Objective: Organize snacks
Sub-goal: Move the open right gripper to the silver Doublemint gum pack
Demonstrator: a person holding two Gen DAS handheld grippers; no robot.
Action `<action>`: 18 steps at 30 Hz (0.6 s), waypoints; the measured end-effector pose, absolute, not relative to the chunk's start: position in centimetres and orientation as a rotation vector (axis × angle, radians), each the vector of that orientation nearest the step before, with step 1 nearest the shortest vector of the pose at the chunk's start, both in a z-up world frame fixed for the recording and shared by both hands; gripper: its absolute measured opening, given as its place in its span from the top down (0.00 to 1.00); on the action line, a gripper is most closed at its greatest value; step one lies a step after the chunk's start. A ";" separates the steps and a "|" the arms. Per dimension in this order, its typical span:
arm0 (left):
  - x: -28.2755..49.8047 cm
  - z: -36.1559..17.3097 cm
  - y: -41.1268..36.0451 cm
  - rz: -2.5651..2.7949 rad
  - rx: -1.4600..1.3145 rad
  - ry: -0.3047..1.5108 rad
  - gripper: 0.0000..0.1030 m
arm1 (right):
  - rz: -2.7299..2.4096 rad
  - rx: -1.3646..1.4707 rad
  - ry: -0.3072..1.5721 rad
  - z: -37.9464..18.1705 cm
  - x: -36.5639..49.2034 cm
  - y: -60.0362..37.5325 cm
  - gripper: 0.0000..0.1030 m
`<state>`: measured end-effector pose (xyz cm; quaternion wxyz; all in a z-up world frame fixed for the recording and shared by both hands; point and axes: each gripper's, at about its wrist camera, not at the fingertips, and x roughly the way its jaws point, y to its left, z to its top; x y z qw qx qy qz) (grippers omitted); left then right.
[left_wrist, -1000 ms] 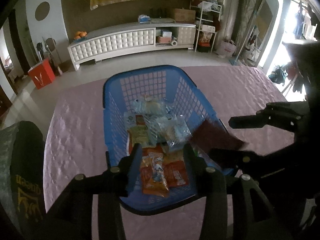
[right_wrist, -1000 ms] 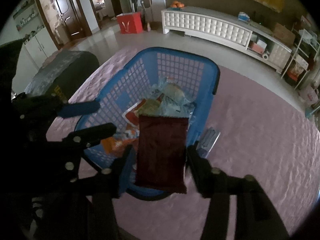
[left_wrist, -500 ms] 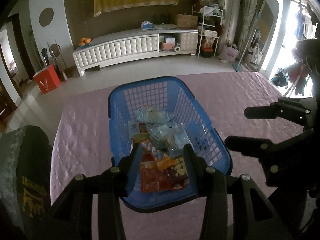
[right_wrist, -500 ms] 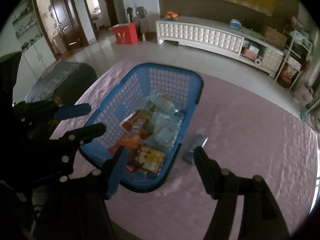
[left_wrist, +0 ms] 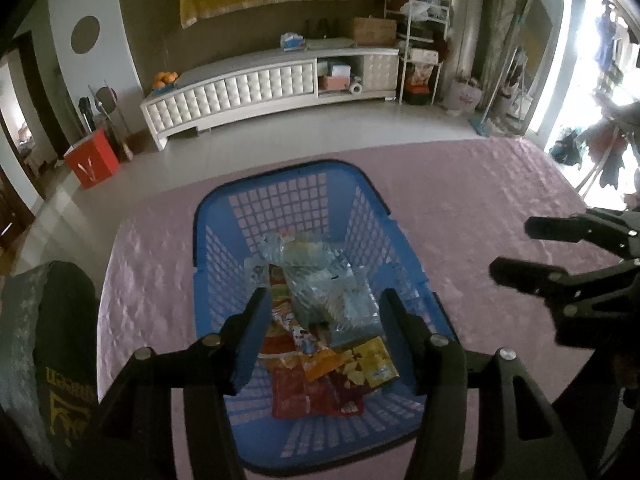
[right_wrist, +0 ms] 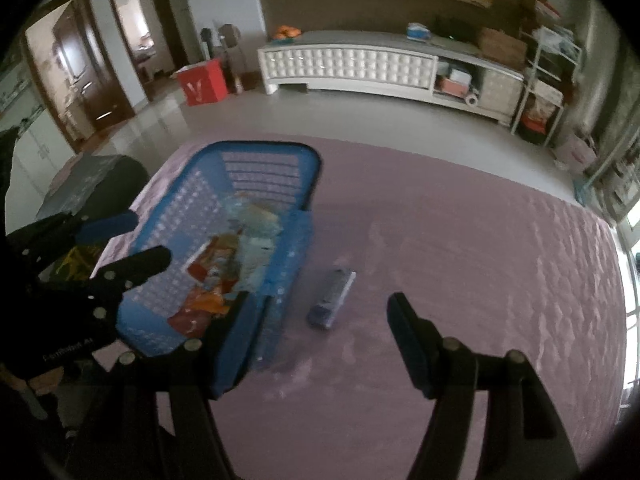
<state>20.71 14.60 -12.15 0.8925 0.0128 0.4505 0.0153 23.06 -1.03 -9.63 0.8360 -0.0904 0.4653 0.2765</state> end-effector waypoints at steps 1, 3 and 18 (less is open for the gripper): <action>21.0 -12.7 14.6 0.035 0.029 0.945 0.44 | 0.577 -0.189 0.995 -10.0 23.4 -1.2 0.30; 21.5 -13.7 14.6 0.036 0.025 0.964 0.44 | 0.564 -0.182 1.015 -10.8 24.4 -1.5 0.30; 25.3 -18.5 15.7 0.082 0.037 1.077 0.25 | 0.515 -0.170 1.149 -18.0 28.8 -0.9 0.30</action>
